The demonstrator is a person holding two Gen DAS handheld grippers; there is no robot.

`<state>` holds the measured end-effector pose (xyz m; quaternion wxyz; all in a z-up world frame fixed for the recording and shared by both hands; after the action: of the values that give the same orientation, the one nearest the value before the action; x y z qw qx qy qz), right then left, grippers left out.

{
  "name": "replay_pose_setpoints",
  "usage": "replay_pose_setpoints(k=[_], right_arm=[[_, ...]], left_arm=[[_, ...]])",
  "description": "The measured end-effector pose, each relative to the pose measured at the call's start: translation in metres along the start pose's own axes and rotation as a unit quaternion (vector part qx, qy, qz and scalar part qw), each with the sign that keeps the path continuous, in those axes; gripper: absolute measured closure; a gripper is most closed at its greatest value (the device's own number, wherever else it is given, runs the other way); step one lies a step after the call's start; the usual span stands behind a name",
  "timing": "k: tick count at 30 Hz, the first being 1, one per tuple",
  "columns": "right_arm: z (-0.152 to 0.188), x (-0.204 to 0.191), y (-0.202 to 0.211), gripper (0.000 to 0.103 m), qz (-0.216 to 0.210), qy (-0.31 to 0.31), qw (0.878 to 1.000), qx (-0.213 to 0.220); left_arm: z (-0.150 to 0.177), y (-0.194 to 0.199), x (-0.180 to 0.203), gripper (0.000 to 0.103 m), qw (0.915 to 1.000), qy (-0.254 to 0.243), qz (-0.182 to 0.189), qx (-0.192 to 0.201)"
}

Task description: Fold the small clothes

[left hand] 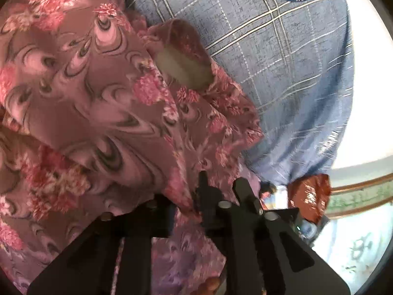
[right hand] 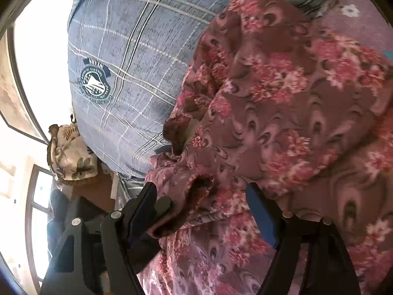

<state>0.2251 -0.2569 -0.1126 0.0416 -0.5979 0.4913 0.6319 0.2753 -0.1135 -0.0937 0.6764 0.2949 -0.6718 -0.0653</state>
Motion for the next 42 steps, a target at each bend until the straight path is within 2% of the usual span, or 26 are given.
replay_pose_setpoints(k=[1,3,5,10,12,14,16,19,20,22,23,24,26,30,32,35,37,39,42], right_arm=[[0.0,0.001,0.002,0.027,0.002,0.001,1.0,0.002],[0.002,0.0,0.004,0.025,0.005,0.006,1.0,0.001],[0.007,-0.007,0.002,0.025,0.007,0.019,1.0,-0.002],[0.033,-0.032,-0.017,0.025,0.015,0.06,0.998,-0.024],[0.051,-0.042,-0.024,0.025,0.014,0.07,0.997,-0.038],[0.067,-0.045,-0.032,0.025,0.034,0.07,0.996,-0.045],[0.075,-0.049,-0.04,0.025,0.043,0.072,0.995,-0.045],[0.077,-0.058,-0.05,0.025,0.043,0.074,0.995,-0.043],[0.076,-0.058,-0.054,0.029,0.052,0.068,0.996,-0.039],[0.073,-0.057,-0.058,0.046,0.055,0.05,0.997,-0.034],[0.071,-0.056,-0.058,0.068,0.052,0.038,0.997,-0.033],[0.069,-0.055,-0.057,0.083,0.046,0.028,0.998,-0.031],[0.066,-0.061,-0.051,0.086,0.019,0.029,0.999,-0.028],[0.053,-0.08,-0.024,0.089,0.007,0.076,0.997,0.008],[0.035,-0.084,-0.003,0.09,0.014,0.094,0.995,0.04],[0.004,-0.073,0.023,0.09,0.04,0.098,0.991,0.08],[-0.013,-0.062,0.038,0.091,0.062,0.1,0.988,0.103],[-0.032,-0.046,0.054,0.099,0.089,0.099,0.983,0.128],[-0.054,-0.012,0.067,0.1,0.129,0.084,0.978,0.144]], left_arm=[[0.002,0.008,-0.001,0.074,1.0,-0.005,0.007,0.003],[0.004,0.029,0.0,0.053,0.9995,-0.021,0.017,0.019],[0.002,0.051,-0.003,0.047,0.9983,-0.038,0.019,0.041],[-0.017,0.099,-0.024,0.045,0.9944,-0.04,0.027,0.094],[-0.024,0.104,-0.032,0.045,0.9934,-0.035,0.026,0.106],[-0.03,0.107,-0.042,0.045,0.9939,-0.026,0.017,0.106],[-0.033,0.106,-0.048,0.045,0.9943,-0.009,0.025,0.103],[-0.037,0.111,-0.053,0.045,0.9938,0.005,0.031,0.107],[-0.037,0.114,-0.053,0.045,0.9933,0.004,0.03,0.111],[-0.04,0.122,-0.054,0.045,0.9922,0.001,0.023,0.123],[-0.041,0.125,-0.054,0.045,0.9917,0.001,0.021,0.127],[-0.042,0.126,-0.055,0.045,0.9915,0.002,0.02,0.128],[-0.045,0.129,-0.059,0.045,0.9909,0.009,0.021,0.133],[-0.047,0.133,-0.069,0.045,0.9897,0.028,0.017,0.139],[-0.049,0.133,-0.073,0.045,0.9894,0.034,0.015,0.141],[-0.049,0.129,-0.077,0.035,0.9897,0.042,0.013,0.136],[-0.05,0.124,-0.081,0.035,0.99,0.045,0.004,0.133],[-0.05,0.117,-0.085,0.035,0.9907,0.049,-0.003,0.127],[-0.051,0.106,-0.091,0.035,0.9911,0.056,-0.014,0.12]])
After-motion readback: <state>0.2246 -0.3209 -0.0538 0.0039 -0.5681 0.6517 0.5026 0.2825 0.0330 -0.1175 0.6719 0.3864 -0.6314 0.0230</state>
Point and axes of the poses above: each gripper's, at about its wrist camera, not at the fingertips, and y roughly against the way its jaws point, x to its right, z to its underside, the point moved 7 cm from there along -y, roughly the way its jaws point, and after that the axes turned 9 degrees about z, right-handed, at the moved point
